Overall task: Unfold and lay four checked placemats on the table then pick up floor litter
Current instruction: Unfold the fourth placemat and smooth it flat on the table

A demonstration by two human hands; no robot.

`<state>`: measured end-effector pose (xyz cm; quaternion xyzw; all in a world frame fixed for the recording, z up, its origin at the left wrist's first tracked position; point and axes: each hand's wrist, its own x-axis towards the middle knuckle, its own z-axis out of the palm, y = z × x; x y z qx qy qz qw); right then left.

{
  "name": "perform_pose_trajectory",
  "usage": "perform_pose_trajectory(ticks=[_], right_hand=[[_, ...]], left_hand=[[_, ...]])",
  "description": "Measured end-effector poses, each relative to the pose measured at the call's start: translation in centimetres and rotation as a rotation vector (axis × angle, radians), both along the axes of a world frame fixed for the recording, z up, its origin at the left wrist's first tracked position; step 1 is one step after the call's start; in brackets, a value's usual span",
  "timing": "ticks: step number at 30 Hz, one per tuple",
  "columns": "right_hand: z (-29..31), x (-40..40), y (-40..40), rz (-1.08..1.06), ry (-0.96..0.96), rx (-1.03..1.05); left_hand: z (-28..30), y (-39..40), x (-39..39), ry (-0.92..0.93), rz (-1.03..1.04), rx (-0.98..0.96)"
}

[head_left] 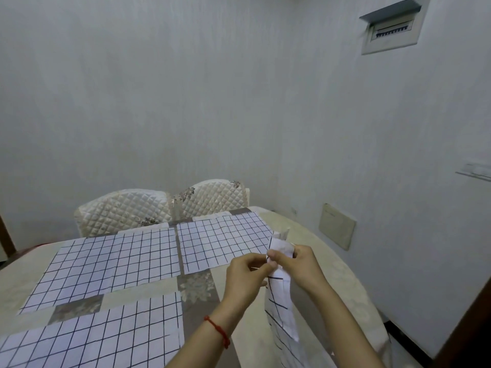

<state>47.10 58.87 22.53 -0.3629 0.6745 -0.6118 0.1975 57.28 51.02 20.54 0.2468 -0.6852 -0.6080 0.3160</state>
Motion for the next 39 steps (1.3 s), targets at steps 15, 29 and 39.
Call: perform_pose_trajectory(ticks=[15,29,39], right_hand=[[-2.4,-3.4,0.4,-0.180,-0.025,0.045],[-3.0,-13.4,0.4,-0.475,0.122,0.382],[-2.2,-22.3,-1.2,-0.427,-0.056,0.081]], left_hand=[[-2.4,-7.0,1.2,0.011,0.178,0.190],[-3.8,-17.1,3.8,-0.061,0.401,0.293],[-0.8,-18.6,0.3,-0.010,0.485,0.197]])
